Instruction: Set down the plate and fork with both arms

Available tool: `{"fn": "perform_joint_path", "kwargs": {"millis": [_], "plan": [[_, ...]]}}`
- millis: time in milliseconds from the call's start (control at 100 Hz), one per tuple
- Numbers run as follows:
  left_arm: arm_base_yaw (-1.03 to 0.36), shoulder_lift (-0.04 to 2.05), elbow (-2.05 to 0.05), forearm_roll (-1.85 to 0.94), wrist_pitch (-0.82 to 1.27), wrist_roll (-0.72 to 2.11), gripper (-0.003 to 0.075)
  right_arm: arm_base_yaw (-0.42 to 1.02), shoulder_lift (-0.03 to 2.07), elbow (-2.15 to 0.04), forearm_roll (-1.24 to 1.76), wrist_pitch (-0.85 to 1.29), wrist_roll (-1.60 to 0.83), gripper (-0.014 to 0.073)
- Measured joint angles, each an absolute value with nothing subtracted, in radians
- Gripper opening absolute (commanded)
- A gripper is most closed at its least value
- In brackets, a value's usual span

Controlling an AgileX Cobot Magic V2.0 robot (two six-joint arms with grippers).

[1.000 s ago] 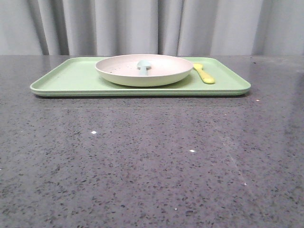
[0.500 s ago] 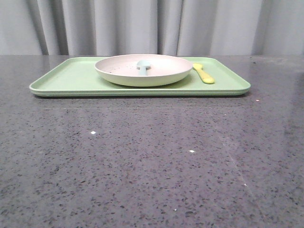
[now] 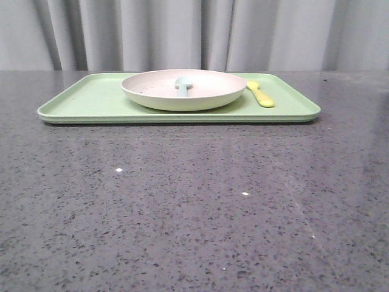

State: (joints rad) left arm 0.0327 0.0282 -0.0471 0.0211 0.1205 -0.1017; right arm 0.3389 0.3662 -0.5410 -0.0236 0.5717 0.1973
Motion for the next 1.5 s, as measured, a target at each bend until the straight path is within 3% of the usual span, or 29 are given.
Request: {"fn": "perform_joint_path", "kwargs": {"millis": [1500], "plan": [[0.033, -0.004, 0.0, 0.019, 0.099, -0.097, -0.002, 0.339, 0.366, -0.541, -0.024, 0.572, 0.197, -0.0057]]}}
